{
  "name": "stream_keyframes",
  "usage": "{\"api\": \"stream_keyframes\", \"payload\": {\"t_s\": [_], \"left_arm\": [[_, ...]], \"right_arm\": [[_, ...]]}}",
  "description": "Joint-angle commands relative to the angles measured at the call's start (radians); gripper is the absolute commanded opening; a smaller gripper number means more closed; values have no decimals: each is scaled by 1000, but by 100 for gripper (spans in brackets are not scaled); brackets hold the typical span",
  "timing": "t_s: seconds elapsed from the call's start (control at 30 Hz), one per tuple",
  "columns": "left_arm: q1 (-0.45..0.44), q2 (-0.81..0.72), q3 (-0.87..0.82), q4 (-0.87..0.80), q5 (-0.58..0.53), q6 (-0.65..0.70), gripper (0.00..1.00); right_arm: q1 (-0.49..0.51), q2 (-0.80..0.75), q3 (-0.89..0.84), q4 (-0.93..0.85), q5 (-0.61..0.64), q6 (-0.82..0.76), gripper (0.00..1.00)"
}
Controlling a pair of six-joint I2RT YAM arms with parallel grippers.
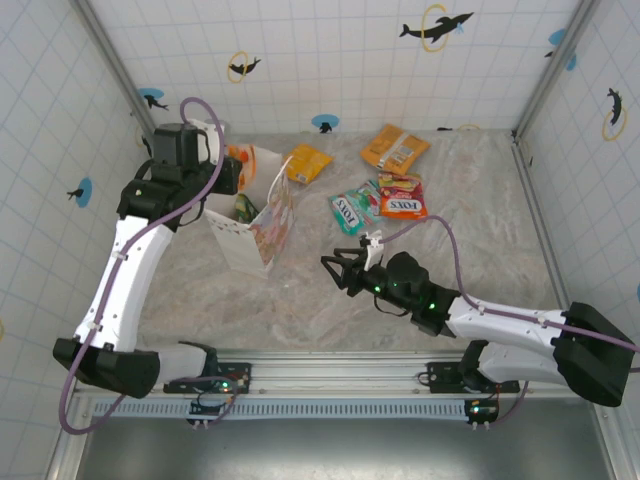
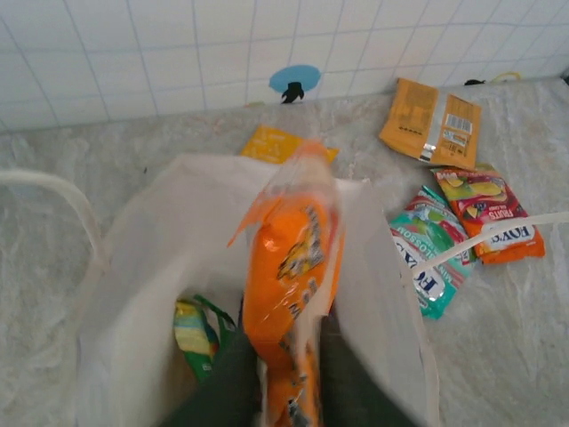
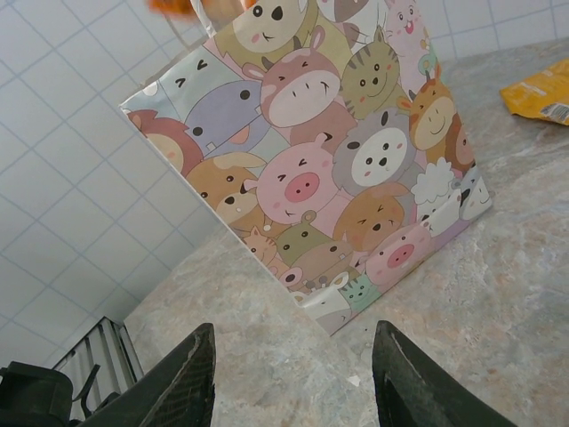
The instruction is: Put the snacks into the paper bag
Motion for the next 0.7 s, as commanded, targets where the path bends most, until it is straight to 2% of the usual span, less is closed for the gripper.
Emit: {"api": "stream_keyframes", "payload": {"t_s": [0.0,0.17,0.4,0.53,0.67], "left_arm": [[7,-45,2,-9,0,-20,39],[7,-69,9,-2,67,-17,39],[-7,-59,3,80,310,-41,41],[-114,2,86,44,232,-6,42],[-151,33,111,75,222,-2,42]], "right_arm": [[-1,-24,11,-9,31,2,48],[-17,-26,32,-76,54,24,49],[-124,-34,93,-276,0,48,49],[-199,-36,160,-419,-38,26,51],[-300,-23,236,-580,-77,-40,52]]}}
